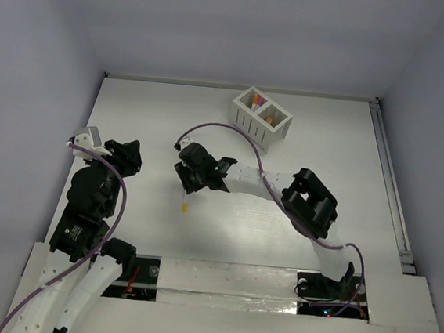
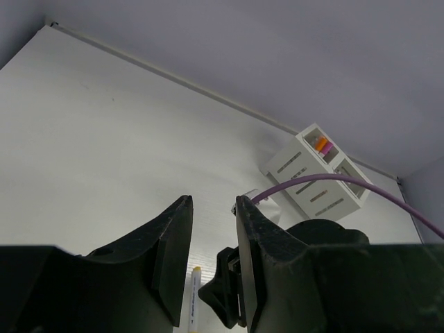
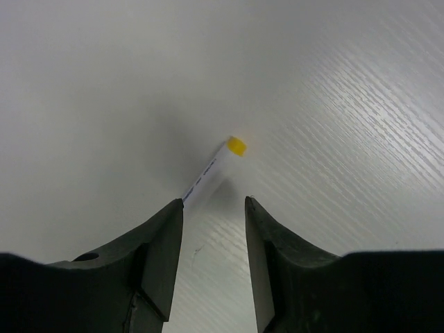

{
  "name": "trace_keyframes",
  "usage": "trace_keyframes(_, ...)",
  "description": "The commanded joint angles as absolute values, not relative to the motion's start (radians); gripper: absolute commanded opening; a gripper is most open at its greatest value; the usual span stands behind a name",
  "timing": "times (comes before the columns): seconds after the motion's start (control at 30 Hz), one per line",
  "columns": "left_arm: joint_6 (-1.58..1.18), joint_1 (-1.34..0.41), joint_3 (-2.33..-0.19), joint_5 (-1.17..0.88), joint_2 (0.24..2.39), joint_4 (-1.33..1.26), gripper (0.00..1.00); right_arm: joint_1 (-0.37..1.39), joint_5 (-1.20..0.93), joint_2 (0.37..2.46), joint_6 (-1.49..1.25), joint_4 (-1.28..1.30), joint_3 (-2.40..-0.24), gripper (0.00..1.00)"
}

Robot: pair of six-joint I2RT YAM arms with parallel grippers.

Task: Sort the stationery into containers
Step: Pick up the pen from the center of the board.

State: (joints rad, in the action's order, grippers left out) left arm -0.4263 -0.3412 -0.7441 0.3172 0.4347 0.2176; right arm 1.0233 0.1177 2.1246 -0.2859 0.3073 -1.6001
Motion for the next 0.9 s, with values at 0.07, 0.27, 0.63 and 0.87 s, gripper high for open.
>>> trace_keyframes(0.07,-0.411,-0.348,-0.744,0.298,0.430,0.163,0.28,1.034,0.161,2.196,-0.313,0.393,-1.700,0.44)
trace_keyframes(0.27,-0.413,-0.348,-0.744,0.296,0.430,0.163,0.28,1.055,0.149,2.235,-0.308,0.405,-1.744,0.47)
trace_keyframes(0.63,-0.413,-0.348,-0.746,0.301,0.428,0.164,0.28,1.074,0.187,2.272,-0.259,0.456,-1.744,0.23)
trace_keyframes(0.87,-0.413,-0.348,-0.744,0.301,0.433,0.163,0.28,1.092,0.267,2.289,-0.224,0.471,-1.743,0.41)
